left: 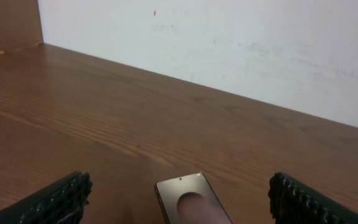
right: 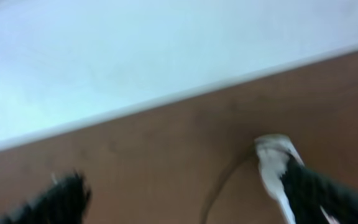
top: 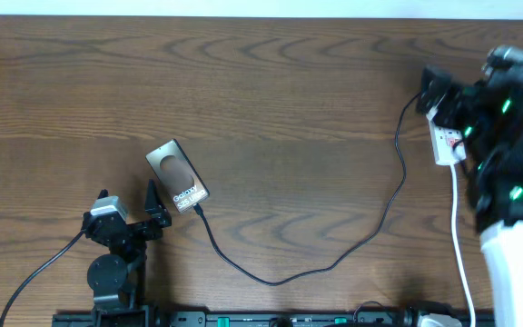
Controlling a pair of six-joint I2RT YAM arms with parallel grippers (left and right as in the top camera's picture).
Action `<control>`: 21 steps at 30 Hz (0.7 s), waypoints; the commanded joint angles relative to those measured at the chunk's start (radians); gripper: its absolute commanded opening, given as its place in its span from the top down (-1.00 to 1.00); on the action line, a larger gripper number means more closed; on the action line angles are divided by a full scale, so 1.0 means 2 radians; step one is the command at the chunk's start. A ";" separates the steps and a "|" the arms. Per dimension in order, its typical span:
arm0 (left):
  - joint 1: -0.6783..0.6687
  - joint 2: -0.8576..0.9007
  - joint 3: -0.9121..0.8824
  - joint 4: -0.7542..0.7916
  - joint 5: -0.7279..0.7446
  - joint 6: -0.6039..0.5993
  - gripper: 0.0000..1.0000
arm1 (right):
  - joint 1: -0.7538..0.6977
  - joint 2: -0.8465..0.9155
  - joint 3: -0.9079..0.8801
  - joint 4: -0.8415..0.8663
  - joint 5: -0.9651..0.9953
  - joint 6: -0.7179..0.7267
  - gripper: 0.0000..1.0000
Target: Plug charger to phone and switch on socket
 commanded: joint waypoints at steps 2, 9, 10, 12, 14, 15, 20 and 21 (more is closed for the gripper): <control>-0.002 -0.003 -0.008 -0.022 -0.016 0.003 -0.86 | 0.010 -0.086 -0.145 0.104 0.016 -0.014 -0.99; -0.002 -0.003 -0.008 -0.022 -0.016 0.003 -0.86 | 0.012 -0.210 -0.323 0.219 0.017 -0.066 -0.98; -0.002 -0.003 -0.008 -0.022 -0.016 0.003 -0.86 | 0.012 -0.226 -0.340 0.227 0.017 -0.070 -0.98; -0.002 -0.003 -0.008 -0.022 -0.016 0.003 -0.86 | 0.012 -0.263 -0.379 0.240 0.029 -0.072 -0.98; -0.002 -0.003 -0.008 -0.022 -0.016 0.003 -0.86 | 0.012 -0.292 -0.405 0.243 0.038 -0.074 -0.99; -0.002 -0.003 -0.008 -0.022 -0.016 0.003 -0.86 | 0.012 -0.308 -0.418 0.243 0.039 -0.078 -0.99; -0.002 -0.003 -0.008 -0.022 -0.016 0.003 -0.86 | 0.013 -0.375 -0.474 0.243 0.039 -0.108 -0.98; -0.002 -0.003 -0.008 -0.022 -0.016 0.003 -0.86 | 0.014 -0.386 -0.483 0.243 0.039 -0.113 -0.98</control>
